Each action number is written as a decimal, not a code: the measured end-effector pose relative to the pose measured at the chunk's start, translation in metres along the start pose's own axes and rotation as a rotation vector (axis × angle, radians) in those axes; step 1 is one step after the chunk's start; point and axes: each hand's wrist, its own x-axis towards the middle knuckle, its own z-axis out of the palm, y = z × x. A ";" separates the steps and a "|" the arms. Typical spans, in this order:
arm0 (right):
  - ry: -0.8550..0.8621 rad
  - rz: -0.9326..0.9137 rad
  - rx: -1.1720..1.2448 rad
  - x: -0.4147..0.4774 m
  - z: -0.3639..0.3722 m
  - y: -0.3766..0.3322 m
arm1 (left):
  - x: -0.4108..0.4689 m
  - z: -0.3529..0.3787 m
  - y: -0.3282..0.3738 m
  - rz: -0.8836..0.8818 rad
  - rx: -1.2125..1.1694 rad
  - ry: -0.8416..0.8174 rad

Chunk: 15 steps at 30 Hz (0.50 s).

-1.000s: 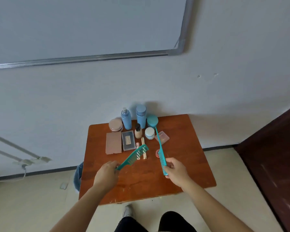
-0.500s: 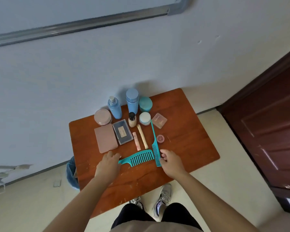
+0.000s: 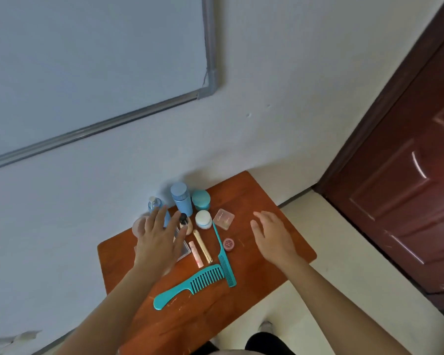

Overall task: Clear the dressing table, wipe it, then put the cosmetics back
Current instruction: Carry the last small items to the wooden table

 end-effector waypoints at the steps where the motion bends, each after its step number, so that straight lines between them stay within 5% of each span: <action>1: 0.063 -0.021 -0.017 -0.001 -0.016 -0.001 | 0.011 -0.014 0.007 0.035 -0.020 0.082; 7: 0.493 -0.045 -0.153 -0.048 -0.093 0.030 | 0.049 -0.066 0.082 0.279 -0.165 0.358; 15: 0.767 0.290 -0.359 -0.205 -0.150 0.130 | 0.016 -0.086 0.274 0.708 -0.271 0.283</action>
